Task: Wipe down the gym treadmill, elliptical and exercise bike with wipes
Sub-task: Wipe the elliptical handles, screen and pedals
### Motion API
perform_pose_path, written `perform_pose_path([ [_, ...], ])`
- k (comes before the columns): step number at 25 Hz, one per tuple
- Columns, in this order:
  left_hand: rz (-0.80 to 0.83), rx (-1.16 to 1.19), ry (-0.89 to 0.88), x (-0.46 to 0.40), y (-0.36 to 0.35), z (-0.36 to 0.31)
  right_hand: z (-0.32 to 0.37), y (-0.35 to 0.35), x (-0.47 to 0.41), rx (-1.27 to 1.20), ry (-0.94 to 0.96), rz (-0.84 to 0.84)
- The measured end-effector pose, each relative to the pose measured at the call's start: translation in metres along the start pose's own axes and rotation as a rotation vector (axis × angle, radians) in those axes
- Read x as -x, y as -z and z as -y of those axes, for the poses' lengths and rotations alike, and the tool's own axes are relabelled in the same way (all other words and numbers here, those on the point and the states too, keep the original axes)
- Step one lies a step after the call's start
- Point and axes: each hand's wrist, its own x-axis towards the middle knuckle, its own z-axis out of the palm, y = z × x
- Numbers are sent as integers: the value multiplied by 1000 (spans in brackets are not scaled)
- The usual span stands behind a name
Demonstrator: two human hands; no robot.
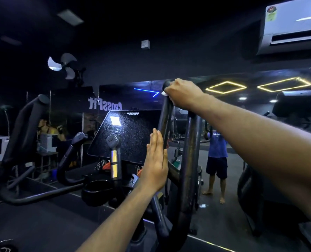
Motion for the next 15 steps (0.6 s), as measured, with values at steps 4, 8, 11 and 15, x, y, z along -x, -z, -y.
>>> perform_pose_path([
  [4,-27,39,7,5,-4,1,13,-14,16,-13,84,-3],
  [8,-46,63,-6,7,-6,7,41,-14,56,-208,224,94],
  [11,-18,73,-11,8,-2,5,45,-10,62,-194,258,145],
  [15,95,-53,-81,14,26,23,17,-4,27,-68,92,107],
])
